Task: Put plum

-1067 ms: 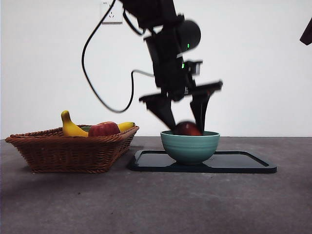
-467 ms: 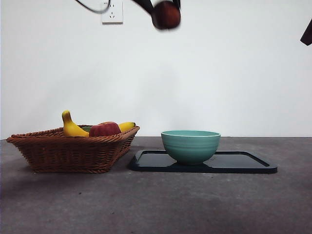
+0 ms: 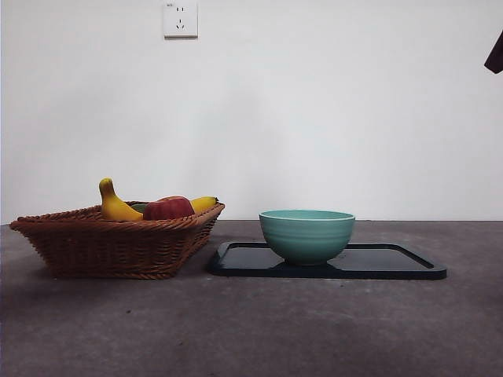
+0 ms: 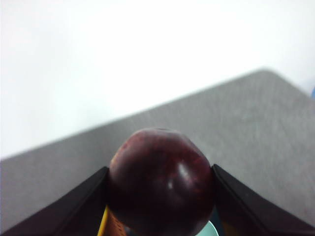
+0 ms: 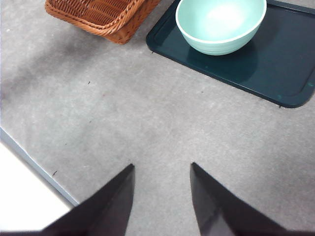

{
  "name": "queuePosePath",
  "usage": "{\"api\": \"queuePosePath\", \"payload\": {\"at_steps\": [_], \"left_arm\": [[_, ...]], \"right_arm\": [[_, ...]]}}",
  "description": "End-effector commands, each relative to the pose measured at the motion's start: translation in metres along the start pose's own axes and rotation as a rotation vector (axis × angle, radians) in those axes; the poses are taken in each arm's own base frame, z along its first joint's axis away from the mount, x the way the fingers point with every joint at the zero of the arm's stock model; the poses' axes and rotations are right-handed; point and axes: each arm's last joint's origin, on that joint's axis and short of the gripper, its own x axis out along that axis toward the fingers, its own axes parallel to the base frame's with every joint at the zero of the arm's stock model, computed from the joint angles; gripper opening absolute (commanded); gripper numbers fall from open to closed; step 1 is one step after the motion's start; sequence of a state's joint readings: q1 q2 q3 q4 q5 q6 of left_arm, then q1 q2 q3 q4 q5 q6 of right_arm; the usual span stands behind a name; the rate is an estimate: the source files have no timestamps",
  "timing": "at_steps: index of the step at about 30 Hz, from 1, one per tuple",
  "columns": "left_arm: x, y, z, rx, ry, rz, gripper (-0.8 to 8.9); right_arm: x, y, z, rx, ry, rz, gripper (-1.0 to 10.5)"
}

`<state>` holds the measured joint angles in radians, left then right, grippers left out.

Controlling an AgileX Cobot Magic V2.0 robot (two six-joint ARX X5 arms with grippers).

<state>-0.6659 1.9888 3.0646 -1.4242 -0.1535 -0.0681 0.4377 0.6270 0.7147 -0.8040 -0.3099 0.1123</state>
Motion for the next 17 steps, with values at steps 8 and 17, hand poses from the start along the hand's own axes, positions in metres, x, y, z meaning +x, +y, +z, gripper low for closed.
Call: {"api": "queuePosePath", "payload": {"at_steps": [8,17], "left_arm": [[-0.091,0.017,-0.016,-0.002,0.06,0.114,2.77],[-0.094,0.021,-0.066,-0.031,0.286,0.143,2.83]], "right_arm": [[0.0,0.001,0.002,-0.02,-0.012,0.002,1.8],[0.0,0.001,0.002,-0.02,-0.013,0.002,1.8]]}}
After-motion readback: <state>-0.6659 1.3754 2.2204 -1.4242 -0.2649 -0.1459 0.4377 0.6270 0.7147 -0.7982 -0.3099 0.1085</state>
